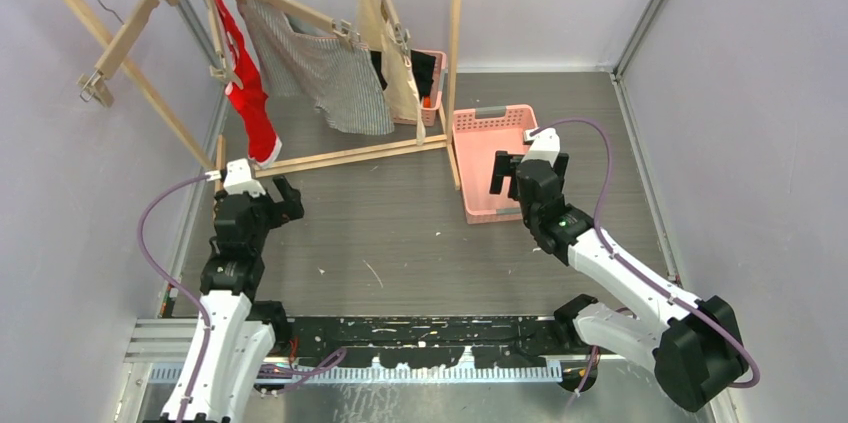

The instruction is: Remove the underwear clipped to the hanger

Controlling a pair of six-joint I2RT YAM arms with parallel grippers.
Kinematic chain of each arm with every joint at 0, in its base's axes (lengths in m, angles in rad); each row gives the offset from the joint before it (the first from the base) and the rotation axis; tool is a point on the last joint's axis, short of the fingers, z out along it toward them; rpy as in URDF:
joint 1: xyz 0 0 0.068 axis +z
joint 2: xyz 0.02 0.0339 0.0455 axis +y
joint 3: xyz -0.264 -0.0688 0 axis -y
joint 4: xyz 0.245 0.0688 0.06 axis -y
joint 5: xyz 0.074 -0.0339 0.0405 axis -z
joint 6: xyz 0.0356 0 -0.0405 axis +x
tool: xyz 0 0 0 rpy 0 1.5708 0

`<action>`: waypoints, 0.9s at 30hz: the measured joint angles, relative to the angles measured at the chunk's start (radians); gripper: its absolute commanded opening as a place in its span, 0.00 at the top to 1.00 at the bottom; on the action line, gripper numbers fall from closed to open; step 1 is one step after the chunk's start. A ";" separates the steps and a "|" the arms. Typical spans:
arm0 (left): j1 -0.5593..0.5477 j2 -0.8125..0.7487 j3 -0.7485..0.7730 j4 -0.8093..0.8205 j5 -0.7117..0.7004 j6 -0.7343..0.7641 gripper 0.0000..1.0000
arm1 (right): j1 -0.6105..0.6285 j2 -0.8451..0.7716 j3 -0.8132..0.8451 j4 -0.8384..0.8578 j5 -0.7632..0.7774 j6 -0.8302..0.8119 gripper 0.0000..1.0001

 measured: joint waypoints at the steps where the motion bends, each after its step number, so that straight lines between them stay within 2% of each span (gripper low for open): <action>1: -0.005 0.000 0.018 -0.009 0.020 0.000 0.02 | 0.000 0.003 0.000 -0.001 -0.001 0.001 0.00; 9: -0.110 0.010 0.114 -0.022 0.124 0.002 0.02 | 0.000 0.004 0.000 0.000 -0.014 0.008 0.00; 15: -0.283 0.062 0.251 -0.054 0.150 0.000 0.02 | 0.000 0.002 0.000 0.000 -0.019 0.008 0.00; 19: -0.403 0.068 0.341 -0.091 0.114 0.000 0.02 | 0.000 -0.008 0.000 0.000 -0.024 0.008 0.00; 23: -0.454 0.078 0.425 -0.126 0.108 0.000 0.02 | 0.000 -0.015 0.000 -0.001 -0.025 0.007 0.00; 27: -0.459 0.143 0.577 -0.193 0.169 0.008 0.02 | 0.000 -0.031 0.000 0.000 -0.027 0.006 0.00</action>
